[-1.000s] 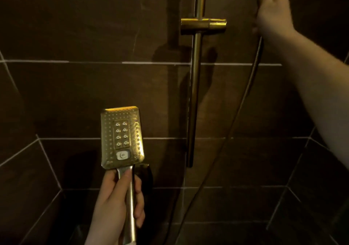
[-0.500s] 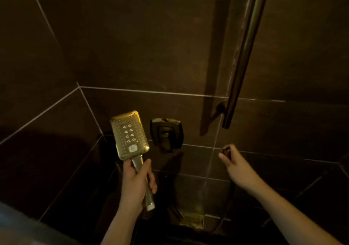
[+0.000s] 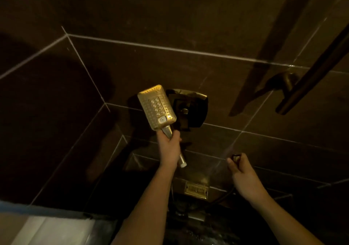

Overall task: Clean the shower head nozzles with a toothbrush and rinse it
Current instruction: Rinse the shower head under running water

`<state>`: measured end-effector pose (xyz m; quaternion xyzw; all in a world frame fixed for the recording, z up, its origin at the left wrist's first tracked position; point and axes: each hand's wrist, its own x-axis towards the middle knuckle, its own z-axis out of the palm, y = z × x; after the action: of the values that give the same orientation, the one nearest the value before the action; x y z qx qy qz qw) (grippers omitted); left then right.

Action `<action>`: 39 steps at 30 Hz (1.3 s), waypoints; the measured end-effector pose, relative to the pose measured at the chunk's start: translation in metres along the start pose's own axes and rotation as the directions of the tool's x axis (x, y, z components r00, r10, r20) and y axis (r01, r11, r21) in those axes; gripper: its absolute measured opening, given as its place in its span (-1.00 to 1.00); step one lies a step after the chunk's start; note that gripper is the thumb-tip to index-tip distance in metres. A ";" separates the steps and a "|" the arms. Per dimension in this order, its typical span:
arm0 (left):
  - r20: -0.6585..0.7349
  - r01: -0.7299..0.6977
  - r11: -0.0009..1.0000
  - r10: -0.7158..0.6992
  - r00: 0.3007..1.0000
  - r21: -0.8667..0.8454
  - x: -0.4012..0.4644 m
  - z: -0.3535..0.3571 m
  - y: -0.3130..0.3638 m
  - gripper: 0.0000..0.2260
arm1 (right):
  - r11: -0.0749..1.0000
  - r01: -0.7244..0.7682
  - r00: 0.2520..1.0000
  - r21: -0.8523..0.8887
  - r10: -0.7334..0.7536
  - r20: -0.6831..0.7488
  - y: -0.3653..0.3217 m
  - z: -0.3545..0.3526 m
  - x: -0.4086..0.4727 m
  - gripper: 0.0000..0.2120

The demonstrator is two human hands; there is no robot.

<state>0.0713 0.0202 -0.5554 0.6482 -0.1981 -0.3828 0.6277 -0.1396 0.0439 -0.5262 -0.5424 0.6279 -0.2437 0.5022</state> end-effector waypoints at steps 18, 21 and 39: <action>-0.034 0.046 0.988 -0.052 0.998 -0.149 0.037 0.038 -0.015 -0.81 | 1.000 -0.014 1.000 0.019 0.014 0.004 0.015 -0.011 0.036 -0.88; -0.002 0.096 0.984 -0.097 0.995 -0.151 0.037 0.040 -0.017 -0.81 | 0.997 -0.069 0.997 0.028 0.070 -0.024 0.027 -0.015 0.038 -0.89; 0.059 0.134 0.990 -0.136 0.989 0.033 0.041 0.042 -0.015 -0.82 | 0.942 -0.332 0.943 0.045 0.333 -0.013 0.101 -0.007 0.020 -0.94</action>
<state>0.0626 -0.0354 -0.5769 0.6571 -0.1785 -0.4413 0.5845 -0.1881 0.0537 -0.6166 -0.4154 0.7103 -0.1743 0.5409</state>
